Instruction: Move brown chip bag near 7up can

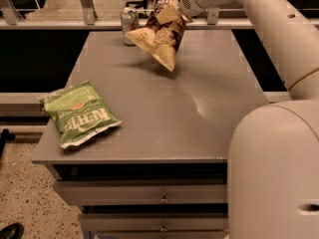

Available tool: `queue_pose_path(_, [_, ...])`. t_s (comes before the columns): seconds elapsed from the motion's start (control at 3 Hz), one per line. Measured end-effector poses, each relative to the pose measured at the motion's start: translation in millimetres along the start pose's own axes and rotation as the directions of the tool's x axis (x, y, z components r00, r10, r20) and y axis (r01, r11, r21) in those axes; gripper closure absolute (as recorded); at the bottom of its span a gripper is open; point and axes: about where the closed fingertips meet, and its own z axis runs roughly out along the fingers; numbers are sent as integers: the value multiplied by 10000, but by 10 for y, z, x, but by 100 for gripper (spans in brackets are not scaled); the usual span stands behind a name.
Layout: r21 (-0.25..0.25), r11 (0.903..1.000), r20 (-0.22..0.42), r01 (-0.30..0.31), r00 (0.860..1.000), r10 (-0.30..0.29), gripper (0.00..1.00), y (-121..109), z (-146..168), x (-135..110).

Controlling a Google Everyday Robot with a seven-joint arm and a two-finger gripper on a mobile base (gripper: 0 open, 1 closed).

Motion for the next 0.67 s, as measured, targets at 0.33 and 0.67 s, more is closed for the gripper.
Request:
queue_pose_path(0.33, [26, 9997, 44, -252, 9997, 252, 100, -32, 184, -14])
queue_pose_path(0.67, [-98, 9990, -9, -426, 9991, 426, 100, -4, 342, 5])
